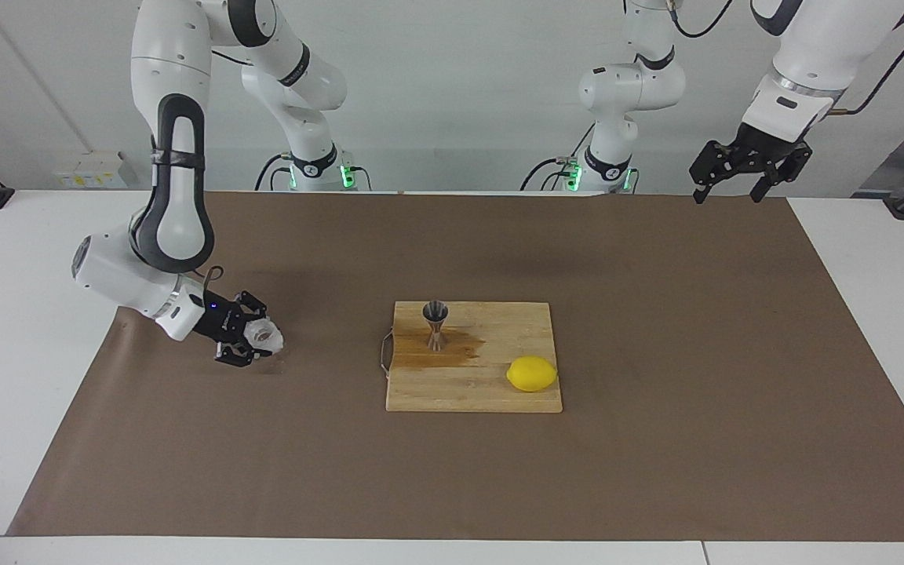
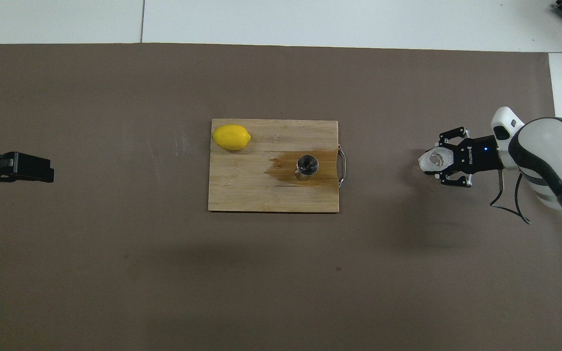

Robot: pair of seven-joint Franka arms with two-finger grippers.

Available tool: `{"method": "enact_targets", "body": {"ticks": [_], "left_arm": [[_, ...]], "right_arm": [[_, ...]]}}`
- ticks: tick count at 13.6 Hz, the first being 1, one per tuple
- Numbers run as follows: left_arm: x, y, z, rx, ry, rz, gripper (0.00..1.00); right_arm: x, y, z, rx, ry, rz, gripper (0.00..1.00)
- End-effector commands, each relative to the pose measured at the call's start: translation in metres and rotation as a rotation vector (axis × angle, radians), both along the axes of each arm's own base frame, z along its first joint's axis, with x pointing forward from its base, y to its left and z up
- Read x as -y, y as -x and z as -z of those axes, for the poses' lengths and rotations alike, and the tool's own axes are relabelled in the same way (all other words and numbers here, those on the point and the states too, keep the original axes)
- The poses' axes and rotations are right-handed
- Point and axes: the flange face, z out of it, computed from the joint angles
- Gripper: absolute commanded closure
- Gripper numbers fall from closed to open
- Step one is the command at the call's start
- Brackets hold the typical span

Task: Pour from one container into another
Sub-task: 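Close the right gripper around the white cup, then lift the white cup with the right gripper above the metal cup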

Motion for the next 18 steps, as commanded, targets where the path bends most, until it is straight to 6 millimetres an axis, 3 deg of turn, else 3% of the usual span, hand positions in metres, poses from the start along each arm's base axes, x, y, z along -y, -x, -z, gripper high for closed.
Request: {"method": "enact_targets", "body": {"ticks": [1, 3, 9, 16, 18], "left_arm": [[-0.004, 0.009, -0.001, -0.004, -0.008, 0.007, 0.00], [-0.005, 0.009, -0.001, -0.005, -0.008, 0.004, 0.00], [-0.007, 0.008, -0.001, -0.005, -0.008, -0.001, 0.00], [-0.008, 0.008, -0.001, -0.005, -0.008, -0.003, 0.00], [-0.008, 0.008, -0.001, -0.005, -0.008, -0.003, 0.00]], "right_arm": [[-0.044, 0.002, -0.041, -0.044, 0.056, 0.050, 0.79], [-0.083, 0.003, -0.060, -0.068, 0.090, 0.058, 0.79], [-0.160, 0.010, -0.101, -0.090, 0.230, 0.054, 0.79], [-0.266, 0.026, -0.123, -0.031, 0.452, 0.020, 0.79], [-0.286, 0.034, -0.124, 0.010, 0.531, -0.013, 0.79]]}}
